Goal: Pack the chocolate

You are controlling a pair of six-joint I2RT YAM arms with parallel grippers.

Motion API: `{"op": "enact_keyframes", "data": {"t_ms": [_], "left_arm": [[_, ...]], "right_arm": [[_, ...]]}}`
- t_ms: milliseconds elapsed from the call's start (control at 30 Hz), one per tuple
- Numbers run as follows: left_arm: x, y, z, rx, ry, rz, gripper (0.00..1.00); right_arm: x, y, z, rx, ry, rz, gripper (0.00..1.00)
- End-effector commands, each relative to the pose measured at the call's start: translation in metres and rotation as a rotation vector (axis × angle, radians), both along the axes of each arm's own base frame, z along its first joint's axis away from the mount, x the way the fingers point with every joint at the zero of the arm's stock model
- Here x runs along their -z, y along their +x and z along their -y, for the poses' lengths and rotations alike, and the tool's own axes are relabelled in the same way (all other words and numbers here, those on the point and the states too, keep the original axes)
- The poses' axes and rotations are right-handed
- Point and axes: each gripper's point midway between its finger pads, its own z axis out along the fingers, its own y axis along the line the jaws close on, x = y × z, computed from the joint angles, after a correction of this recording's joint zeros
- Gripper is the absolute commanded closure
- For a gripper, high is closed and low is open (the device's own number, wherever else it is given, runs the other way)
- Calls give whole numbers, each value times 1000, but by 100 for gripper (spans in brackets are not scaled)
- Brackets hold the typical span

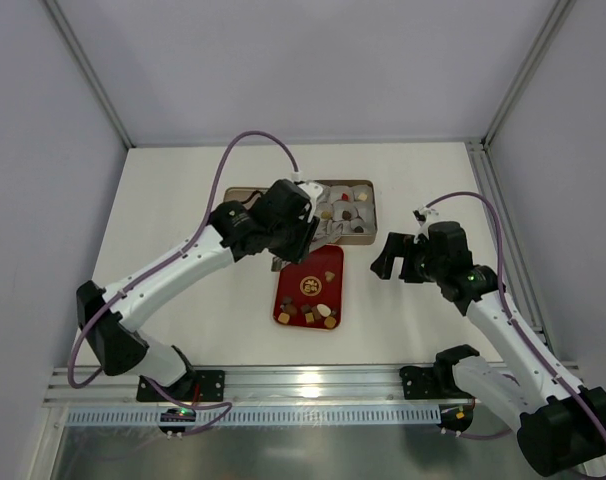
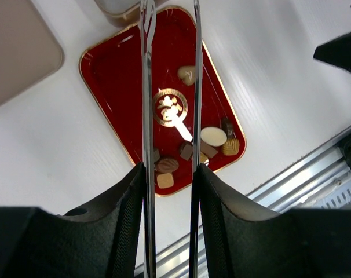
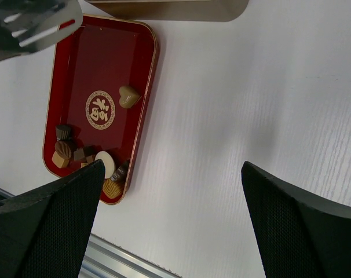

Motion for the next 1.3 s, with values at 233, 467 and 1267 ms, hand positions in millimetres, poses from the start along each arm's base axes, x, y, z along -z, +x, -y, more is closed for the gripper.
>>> {"op": "enact_keyframes", "data": {"t_ms": [233, 467, 1267], "left_arm": [[30, -53, -15, 69, 36, -104, 56], [38, -67, -22, 88, 74, -122, 54], [36, -129, -84, 210, 146, -201, 53]], "right_arm": [[-16, 8, -5, 2, 29, 52, 0], [-11, 3, -4, -4, 26, 37, 0], [0, 0, -3, -11, 14, 17, 0]]}}
